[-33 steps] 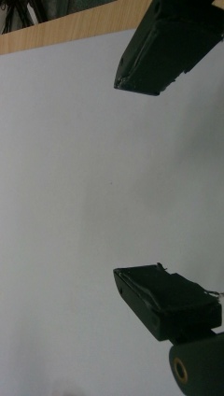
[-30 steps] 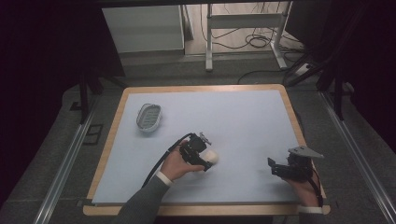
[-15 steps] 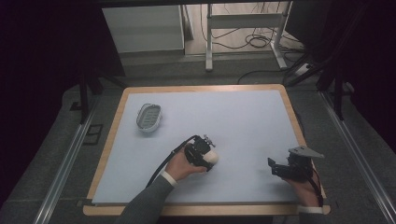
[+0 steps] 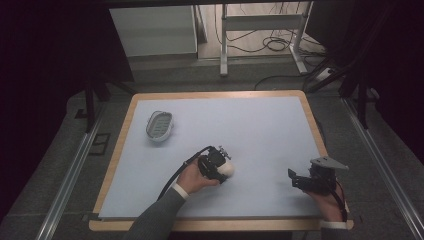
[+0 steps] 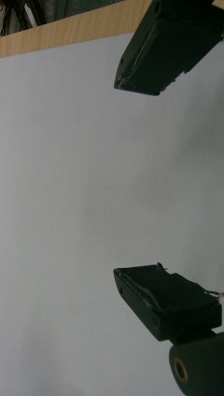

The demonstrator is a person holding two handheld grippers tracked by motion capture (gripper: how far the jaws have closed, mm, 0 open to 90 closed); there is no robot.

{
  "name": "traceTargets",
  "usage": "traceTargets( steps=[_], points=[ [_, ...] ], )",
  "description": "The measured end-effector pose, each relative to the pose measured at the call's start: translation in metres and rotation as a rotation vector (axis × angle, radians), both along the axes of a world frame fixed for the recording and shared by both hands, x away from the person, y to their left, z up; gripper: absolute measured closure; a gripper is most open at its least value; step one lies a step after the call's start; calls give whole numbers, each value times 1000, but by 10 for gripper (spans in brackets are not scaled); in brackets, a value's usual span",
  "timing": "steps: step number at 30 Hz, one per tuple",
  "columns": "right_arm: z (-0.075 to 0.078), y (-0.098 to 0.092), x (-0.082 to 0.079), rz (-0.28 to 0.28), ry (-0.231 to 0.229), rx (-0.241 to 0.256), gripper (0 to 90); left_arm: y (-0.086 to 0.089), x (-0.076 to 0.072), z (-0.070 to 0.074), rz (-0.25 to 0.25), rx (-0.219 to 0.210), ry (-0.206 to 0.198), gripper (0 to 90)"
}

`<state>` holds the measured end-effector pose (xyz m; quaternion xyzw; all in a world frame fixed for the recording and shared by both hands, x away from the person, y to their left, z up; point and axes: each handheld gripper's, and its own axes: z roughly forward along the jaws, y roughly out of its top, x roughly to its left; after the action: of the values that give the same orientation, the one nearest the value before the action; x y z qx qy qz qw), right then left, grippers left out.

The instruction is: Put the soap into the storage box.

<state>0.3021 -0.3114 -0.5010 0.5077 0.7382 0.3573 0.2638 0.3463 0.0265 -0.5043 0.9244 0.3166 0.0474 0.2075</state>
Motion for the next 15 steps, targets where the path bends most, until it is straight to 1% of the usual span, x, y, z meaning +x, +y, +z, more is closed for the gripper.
traceTargets(
  steps=[4,11,12,14,15],
  points=[
    [0,-1,0,-3,-2,3,84,5,0,7,0,-24,-4,496],
    [0,-1,0,-3,-4,2,84,17,2,21,8,-82,-15,496],
    [0,-1,0,-4,-3,2,84,19,2,22,10,-94,-14,496],
    [0,-1,0,-6,-2,1,84,23,2,25,13,-102,-19,496],
    [0,-1,0,-4,-1,0,84,24,2,25,24,-111,-21,496]
  ],
)
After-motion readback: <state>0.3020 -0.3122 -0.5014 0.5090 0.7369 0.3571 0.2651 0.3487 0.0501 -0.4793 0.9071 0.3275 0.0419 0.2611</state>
